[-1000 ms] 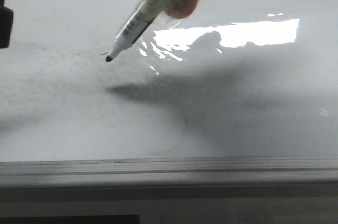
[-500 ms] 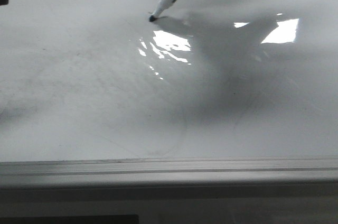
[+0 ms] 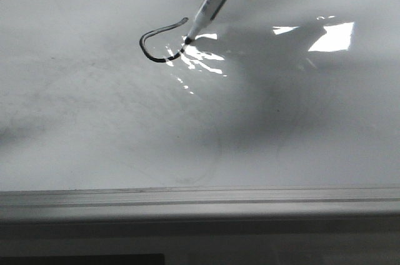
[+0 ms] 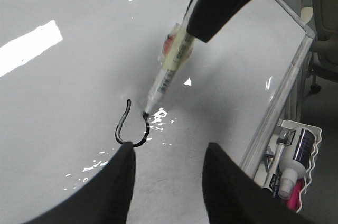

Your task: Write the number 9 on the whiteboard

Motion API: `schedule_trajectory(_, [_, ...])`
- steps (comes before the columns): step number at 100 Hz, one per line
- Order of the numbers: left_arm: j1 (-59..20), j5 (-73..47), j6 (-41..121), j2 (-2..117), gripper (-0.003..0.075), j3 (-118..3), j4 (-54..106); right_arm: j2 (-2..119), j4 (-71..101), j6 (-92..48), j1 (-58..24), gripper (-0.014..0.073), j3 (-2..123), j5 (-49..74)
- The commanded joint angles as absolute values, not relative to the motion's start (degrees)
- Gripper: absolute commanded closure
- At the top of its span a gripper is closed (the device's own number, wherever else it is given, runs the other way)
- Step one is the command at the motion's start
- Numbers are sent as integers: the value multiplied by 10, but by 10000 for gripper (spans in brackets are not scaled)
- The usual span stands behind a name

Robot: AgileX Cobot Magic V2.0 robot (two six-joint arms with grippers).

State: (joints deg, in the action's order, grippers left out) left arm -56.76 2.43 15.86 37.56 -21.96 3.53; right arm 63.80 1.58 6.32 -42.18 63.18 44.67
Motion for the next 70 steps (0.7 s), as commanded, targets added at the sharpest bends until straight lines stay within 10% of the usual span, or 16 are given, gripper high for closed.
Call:
schedule_trajectory(1, [-571, 69, 156, 374, 435, -238, 41, 630, -20, 62, -417, 636, 664, 407])
schedule_trajectory(70, [-587, 100, 156, 458, 435, -238, 38, 627, 46, 76, -508, 636, 624, 431])
